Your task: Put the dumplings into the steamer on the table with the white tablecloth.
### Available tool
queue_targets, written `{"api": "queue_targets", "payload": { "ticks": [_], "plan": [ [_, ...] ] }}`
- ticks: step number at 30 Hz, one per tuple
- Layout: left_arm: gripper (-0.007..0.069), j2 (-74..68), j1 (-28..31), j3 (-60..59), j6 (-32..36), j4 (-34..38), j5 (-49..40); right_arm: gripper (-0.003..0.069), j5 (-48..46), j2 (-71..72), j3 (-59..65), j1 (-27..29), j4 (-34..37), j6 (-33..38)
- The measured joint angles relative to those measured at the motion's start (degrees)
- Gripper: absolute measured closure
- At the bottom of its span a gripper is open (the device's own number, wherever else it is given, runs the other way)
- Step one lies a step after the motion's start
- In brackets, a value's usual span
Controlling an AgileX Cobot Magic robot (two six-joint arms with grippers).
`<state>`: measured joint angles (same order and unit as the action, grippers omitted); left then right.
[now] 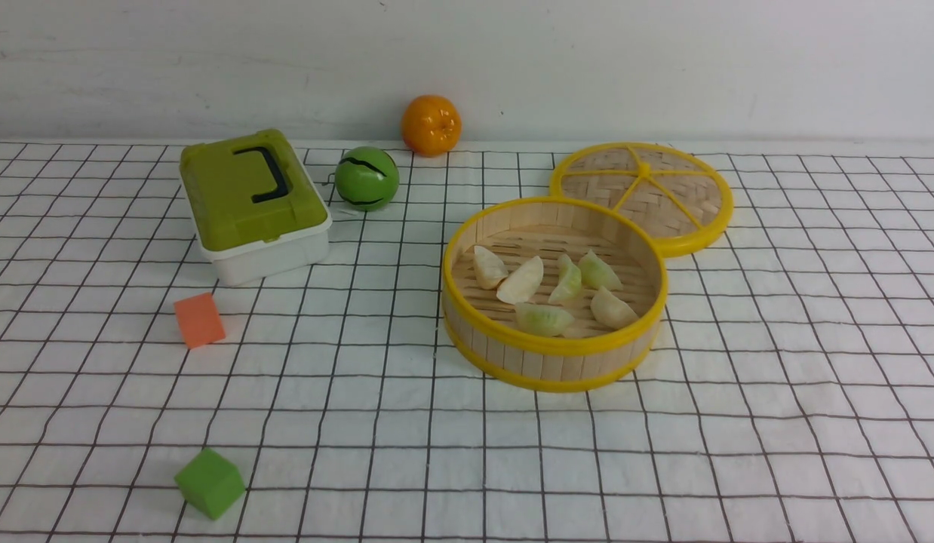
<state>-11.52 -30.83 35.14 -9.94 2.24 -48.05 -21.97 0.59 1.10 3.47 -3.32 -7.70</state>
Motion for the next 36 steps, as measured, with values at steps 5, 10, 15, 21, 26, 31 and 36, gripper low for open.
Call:
{"api": "queue_targets", "payload": {
  "ticks": [5,10,15,21,26,31,36],
  "plan": [
    [0.0461,0.0,0.0,0.0,0.0,0.0,0.0,0.0682,0.0,0.0,0.0,0.0,0.1,0.2],
    [0.0461,0.0,0.0,0.0,0.0,0.0,0.0,0.0680,0.0,0.0,0.0,0.0,0.1,0.2],
    [0.0461,0.0,0.0,0.0,0.0,0.0,0.0,0.0676,0.0,0.0,0.0,0.0,0.1,0.3],
    [0.0457,0.0,0.0,0.0,0.0,0.0,0.0,0.0671,0.0,0.0,0.0,0.0,0.1,0.3],
    [0.0449,0.0,0.0,0.0,0.0,0.0,0.0,0.0671,0.0,0.0,0.0,0.0,0.1,0.3],
    [0.0446,0.0,0.0,-0.1,0.0,-2.2,0.1,0.0667,0.0,0.0,0.0,0.0,0.1,0.3],
    [0.0447,0.9,0.1,-5.2,0.1,-3.9,8.3,0.0663,0.0,0.0,0.0,0.0,0.1,0.3]
  ]
}}
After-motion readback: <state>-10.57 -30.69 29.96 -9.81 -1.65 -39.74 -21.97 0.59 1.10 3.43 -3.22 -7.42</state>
